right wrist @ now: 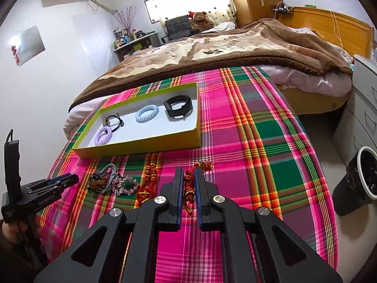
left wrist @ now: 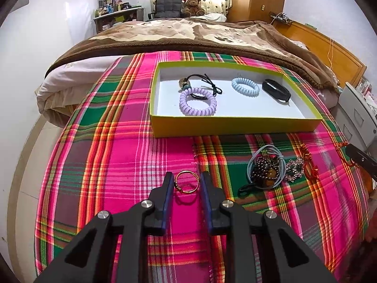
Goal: Organize jewelry
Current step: 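Carry the gold ring with the left tool while the right tool carries the orange strand into the box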
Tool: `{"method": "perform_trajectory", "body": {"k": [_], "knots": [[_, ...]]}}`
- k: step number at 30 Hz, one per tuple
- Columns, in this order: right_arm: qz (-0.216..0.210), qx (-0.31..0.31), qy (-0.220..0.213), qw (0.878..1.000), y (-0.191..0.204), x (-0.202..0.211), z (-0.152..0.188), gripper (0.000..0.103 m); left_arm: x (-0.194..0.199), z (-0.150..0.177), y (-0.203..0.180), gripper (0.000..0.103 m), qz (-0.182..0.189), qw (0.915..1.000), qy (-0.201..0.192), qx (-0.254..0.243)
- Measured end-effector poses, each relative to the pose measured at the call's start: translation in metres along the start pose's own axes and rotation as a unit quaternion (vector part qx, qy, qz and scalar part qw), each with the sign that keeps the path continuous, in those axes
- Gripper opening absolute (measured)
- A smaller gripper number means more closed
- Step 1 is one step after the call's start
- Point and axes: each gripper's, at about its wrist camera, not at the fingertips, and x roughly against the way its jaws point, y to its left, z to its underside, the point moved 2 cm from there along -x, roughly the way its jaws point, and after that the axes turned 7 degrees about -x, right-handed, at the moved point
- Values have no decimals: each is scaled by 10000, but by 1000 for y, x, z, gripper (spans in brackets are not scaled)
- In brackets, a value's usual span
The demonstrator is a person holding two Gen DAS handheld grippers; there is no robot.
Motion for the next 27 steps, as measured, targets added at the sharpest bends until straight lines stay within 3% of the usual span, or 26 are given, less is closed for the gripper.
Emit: {"method": "perform_trajectory", "body": {"k": [16,27], "knots": [[-314,170,-219,9991,20,11,-34,9,19,-31,-3,24,270,9991,-315,-28],[-542,414,118,9976,39,-37,-64,9,5,-68,-16,24,599,9976,-327,-150]]}}
